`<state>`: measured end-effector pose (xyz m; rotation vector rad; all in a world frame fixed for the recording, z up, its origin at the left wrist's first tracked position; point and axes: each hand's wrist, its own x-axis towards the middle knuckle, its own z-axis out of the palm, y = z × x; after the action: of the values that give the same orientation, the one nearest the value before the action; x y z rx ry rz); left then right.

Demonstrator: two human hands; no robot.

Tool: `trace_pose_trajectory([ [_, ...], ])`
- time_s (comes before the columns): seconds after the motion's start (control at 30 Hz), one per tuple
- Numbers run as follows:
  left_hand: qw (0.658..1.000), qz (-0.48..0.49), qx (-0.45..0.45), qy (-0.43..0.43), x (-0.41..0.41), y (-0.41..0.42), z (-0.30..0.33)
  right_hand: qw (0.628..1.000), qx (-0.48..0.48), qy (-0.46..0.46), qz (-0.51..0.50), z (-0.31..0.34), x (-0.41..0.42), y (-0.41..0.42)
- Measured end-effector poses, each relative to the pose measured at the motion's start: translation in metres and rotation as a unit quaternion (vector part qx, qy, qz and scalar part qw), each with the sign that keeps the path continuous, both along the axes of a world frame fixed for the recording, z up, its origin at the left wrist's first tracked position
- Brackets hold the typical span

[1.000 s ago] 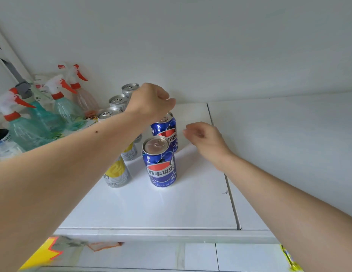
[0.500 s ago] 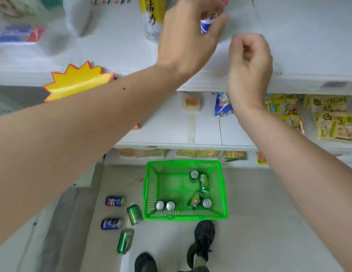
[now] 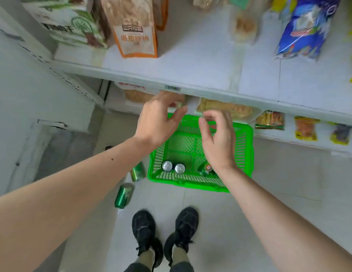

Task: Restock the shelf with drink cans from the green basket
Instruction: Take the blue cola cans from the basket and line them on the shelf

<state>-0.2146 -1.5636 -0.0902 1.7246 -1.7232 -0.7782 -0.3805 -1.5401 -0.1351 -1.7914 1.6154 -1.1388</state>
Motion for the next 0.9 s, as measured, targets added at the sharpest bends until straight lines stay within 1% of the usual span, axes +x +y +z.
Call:
trace_pose_trajectory([
  [0.07, 0.998, -0.001, 0.070, -0.002, 0.003, 0.011, -0.058, 0.996, 0.056, 0.050, 0.042, -0.061, -0.007, 0.011],
  [0.17, 0.987, -0.013, 0.162, -0.011, 0.003, 0.030, -0.143, 0.974, 0.159, 0.124, 0.104, -0.149, -0.020, 0.026],
  [0.23, 0.976, -0.036, 0.213, -0.018, 0.001, 0.041, -0.196, 0.945, 0.243, 0.166, 0.142, -0.197, -0.027, 0.034],
  [0.3, 0.966, -0.065, 0.250, -0.022, 0.000, 0.049, -0.245, 0.909, 0.311, 0.206, 0.186, -0.238, -0.031, 0.040],
  [0.4, 0.954, -0.090, 0.286, -0.017, -0.004, 0.054, -0.304, 0.860, 0.366, 0.258, 0.246, -0.287, -0.031, 0.043],
  [0.47, 0.951, -0.084, 0.295, -0.025, -0.007, 0.054, -0.333, 0.838, 0.388, 0.274, 0.269, -0.312, -0.027, 0.042],
  [0.53, 0.952, -0.064, 0.299, -0.032, -0.010, 0.054, -0.356, 0.824, 0.404, 0.274, 0.288, -0.335, -0.020, 0.041],
  [0.67, 0.951, -0.029, 0.305, -0.034, -0.015, 0.051, -0.380, 0.801, 0.406, 0.302, 0.320, -0.364, -0.008, 0.041],
  [0.77, 0.952, -0.018, 0.304, -0.019, -0.017, 0.050, -0.389, 0.799, 0.383, 0.333, 0.323, -0.374, -0.007, 0.041],
  [0.9, 0.951, -0.008, 0.308, -0.003, -0.016, 0.051, -0.391, 0.808, 0.367, 0.329, 0.322, -0.379, -0.008, 0.042],
])
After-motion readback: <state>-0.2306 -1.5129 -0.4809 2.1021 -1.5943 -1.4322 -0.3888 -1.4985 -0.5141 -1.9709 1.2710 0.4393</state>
